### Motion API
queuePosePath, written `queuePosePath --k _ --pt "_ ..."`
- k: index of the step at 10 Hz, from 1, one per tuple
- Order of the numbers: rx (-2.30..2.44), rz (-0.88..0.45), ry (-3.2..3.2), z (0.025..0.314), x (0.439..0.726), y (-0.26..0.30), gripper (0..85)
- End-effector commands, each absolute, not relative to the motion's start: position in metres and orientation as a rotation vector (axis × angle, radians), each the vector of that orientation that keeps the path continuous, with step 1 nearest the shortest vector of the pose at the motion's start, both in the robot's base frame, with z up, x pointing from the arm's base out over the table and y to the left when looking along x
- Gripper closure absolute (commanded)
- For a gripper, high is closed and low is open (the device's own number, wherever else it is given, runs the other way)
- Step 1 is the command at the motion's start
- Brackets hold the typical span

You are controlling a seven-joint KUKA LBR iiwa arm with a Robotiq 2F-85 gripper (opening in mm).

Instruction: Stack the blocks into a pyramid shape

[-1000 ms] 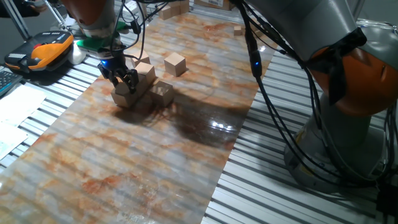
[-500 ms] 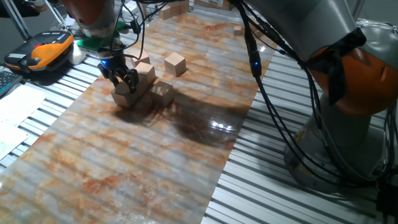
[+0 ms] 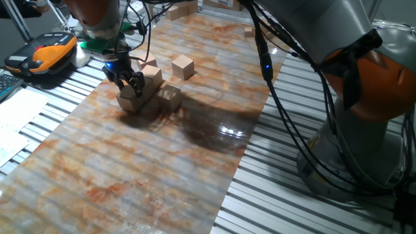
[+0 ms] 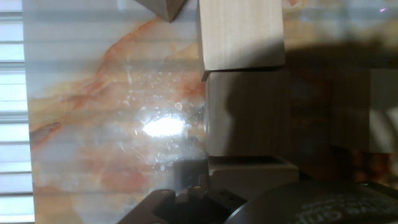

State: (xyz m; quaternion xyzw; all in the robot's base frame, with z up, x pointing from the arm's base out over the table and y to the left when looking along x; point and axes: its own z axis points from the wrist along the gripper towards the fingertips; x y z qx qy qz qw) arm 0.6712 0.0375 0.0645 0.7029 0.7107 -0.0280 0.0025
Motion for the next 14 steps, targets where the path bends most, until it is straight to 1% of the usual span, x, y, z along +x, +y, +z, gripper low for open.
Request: queuePosePath --k 1,10,14 --pt "2.206 -0.088 2.229 0.0644 0.6713 0.0374 85.0" --pt "2.225 -0.09 2.214 0.0595 0.6725 0.0336 85.0" --pt "2.231 -0.053 2.211 0.0592 0.672 0.0331 85.0"
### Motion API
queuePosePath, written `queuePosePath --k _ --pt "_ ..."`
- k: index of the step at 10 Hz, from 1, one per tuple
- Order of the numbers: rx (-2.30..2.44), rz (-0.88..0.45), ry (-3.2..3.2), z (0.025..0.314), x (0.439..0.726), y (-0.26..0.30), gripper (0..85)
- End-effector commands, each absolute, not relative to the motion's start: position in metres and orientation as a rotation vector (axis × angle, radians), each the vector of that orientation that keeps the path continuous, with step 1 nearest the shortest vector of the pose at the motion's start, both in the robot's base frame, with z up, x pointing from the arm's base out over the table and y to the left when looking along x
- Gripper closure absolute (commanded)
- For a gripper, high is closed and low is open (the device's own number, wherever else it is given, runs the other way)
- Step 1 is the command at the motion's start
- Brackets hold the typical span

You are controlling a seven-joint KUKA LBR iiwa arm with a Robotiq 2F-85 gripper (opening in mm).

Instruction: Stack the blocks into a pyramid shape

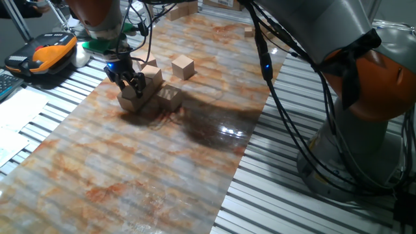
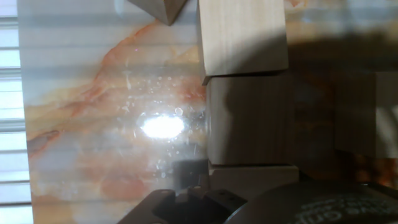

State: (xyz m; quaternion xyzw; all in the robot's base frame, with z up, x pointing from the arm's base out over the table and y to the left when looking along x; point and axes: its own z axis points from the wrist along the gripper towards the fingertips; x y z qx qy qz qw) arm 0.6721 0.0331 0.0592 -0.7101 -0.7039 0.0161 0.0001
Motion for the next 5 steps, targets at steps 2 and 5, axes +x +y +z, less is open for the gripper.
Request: queuePosePath --k 2,5 --pt "-2.228 0.047 -2.215 0.0589 0.6716 0.0328 85.0" --pt "-2.226 0.037 -2.217 0.0585 0.6715 0.0323 85.0"
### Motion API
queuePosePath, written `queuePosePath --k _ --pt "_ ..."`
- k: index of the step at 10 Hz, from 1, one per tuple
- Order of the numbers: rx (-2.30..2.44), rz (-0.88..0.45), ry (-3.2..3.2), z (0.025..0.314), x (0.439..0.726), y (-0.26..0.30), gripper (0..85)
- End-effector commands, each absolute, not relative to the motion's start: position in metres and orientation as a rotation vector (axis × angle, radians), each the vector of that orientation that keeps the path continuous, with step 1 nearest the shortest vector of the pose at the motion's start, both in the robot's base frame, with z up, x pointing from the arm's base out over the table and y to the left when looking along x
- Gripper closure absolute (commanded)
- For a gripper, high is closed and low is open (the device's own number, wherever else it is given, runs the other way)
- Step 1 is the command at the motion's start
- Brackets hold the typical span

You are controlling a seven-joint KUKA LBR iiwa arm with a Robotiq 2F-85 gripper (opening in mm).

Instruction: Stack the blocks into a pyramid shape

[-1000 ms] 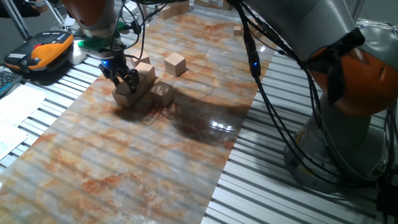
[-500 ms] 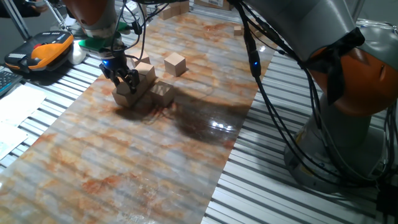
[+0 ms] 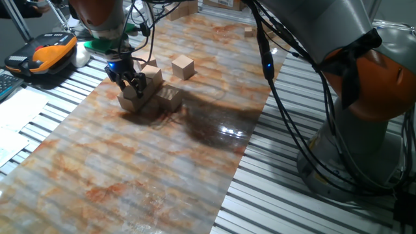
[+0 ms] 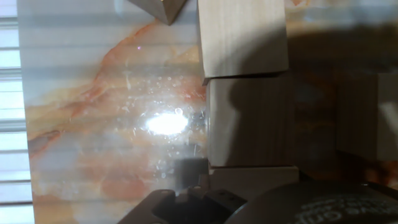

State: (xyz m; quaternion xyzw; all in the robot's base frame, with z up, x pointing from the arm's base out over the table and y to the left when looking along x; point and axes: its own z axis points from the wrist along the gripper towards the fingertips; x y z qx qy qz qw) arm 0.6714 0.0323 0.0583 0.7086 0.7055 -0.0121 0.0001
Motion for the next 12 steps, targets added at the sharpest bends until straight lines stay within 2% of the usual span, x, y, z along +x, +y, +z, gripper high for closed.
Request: queuePosePath --k 1,12 --pt "2.226 -0.037 2.216 0.0582 0.6715 0.0323 85.0" --pt "2.237 -0.051 2.207 0.0564 0.6708 0.0325 85.0"
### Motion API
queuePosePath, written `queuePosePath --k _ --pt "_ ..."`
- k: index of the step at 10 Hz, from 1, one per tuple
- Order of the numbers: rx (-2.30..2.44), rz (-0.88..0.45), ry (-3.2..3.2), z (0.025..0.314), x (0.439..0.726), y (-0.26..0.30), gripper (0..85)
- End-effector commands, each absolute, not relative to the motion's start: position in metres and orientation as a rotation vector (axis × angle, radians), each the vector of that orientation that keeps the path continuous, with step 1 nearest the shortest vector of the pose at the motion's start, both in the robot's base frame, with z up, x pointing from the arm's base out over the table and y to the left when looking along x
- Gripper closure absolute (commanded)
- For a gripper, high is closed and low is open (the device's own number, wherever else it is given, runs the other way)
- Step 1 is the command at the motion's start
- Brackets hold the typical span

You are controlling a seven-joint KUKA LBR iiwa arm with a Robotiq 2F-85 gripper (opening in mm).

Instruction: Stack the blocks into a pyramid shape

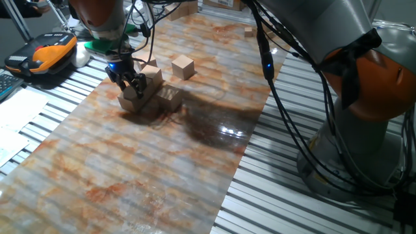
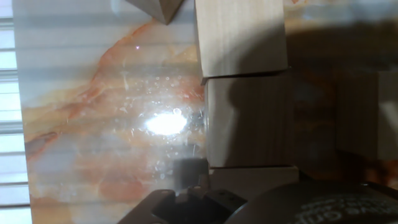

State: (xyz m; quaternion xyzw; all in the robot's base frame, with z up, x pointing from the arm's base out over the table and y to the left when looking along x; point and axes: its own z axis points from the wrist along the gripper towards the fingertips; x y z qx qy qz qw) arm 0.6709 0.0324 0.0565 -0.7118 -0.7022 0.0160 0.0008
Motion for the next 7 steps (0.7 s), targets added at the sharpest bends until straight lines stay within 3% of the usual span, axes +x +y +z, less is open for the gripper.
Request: queuePosePath --k 1,5,6,7 --pt "-2.235 0.051 -2.205 0.0562 0.6709 0.0325 85.0" --pt "-2.238 0.053 -2.201 0.0554 0.6706 0.0327 85.0" --pt "-2.239 0.059 -2.199 0.055 0.6703 0.0328 68.0" --pt "-2.24 0.062 -2.197 0.0547 0.6702 0.033 68.0"
